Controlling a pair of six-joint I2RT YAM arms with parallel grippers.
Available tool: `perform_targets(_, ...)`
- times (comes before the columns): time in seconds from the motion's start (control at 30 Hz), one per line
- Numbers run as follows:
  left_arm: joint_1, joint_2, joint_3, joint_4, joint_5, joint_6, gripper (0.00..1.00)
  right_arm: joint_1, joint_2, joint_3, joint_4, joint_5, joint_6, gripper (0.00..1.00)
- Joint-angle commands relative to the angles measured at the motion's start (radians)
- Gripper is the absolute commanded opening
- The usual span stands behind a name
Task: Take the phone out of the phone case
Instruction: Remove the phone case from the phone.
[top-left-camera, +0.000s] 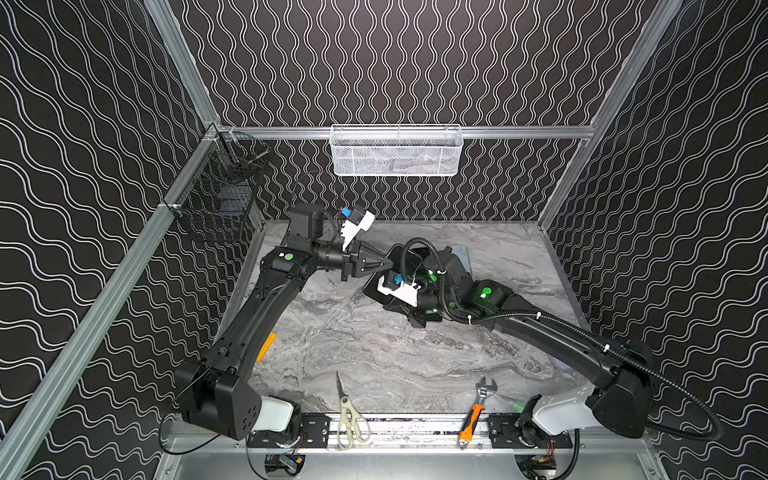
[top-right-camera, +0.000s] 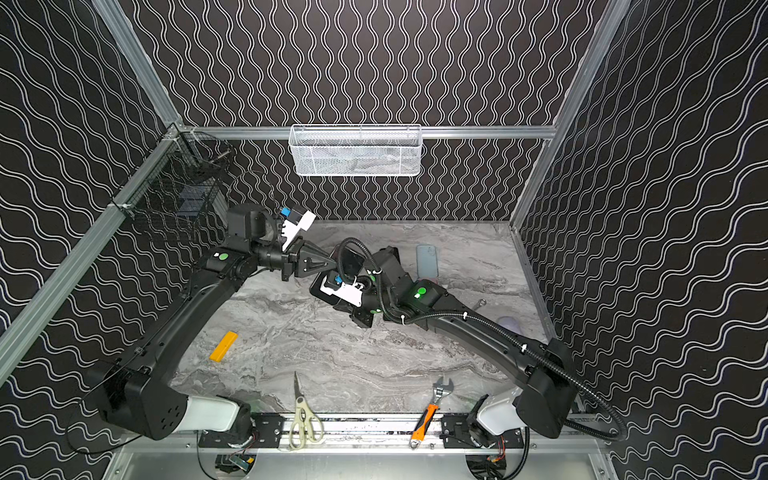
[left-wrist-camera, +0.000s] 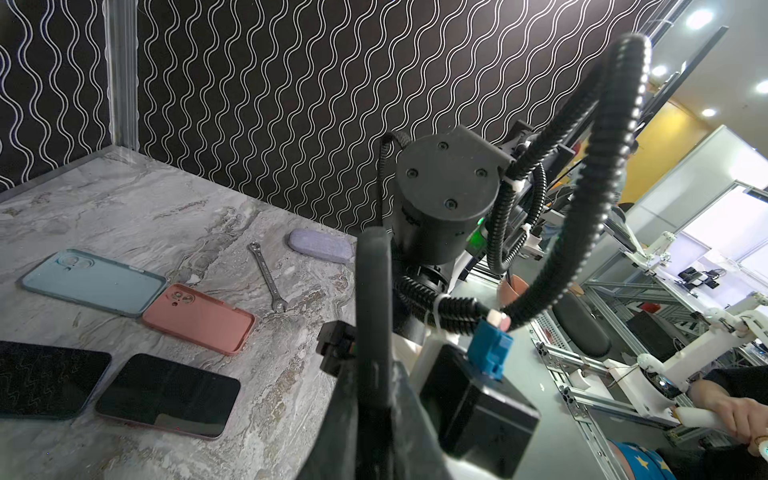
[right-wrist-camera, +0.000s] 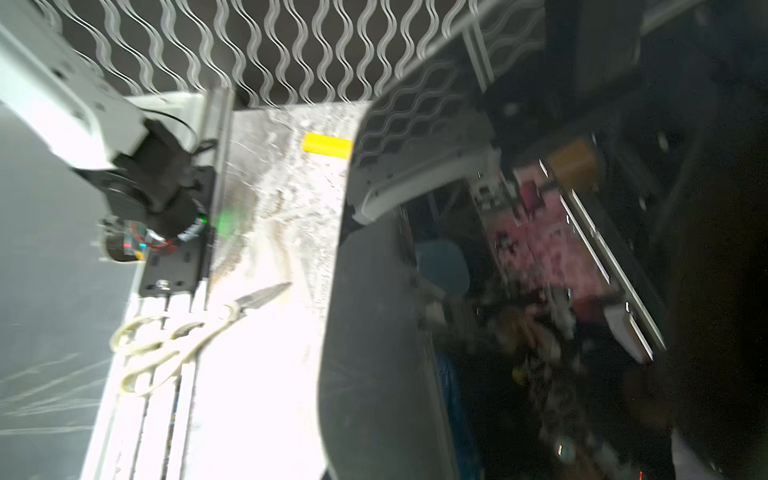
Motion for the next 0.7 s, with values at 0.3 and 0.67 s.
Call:
perform_targets(0.3, -0.005, -0.011, 0.009, 0.026, 0.028, 0.014, 0.00, -0.065, -0.054, -0.015, -0.004, -0.126, 0.010, 0.37)
perform_targets(0.67, -0.005, -0.014, 0.016, 0.026, 0.029, 0.008, 0.00, -0.125, -0.024, 0.044, -0.065, -0.419, 0.058, 0.41)
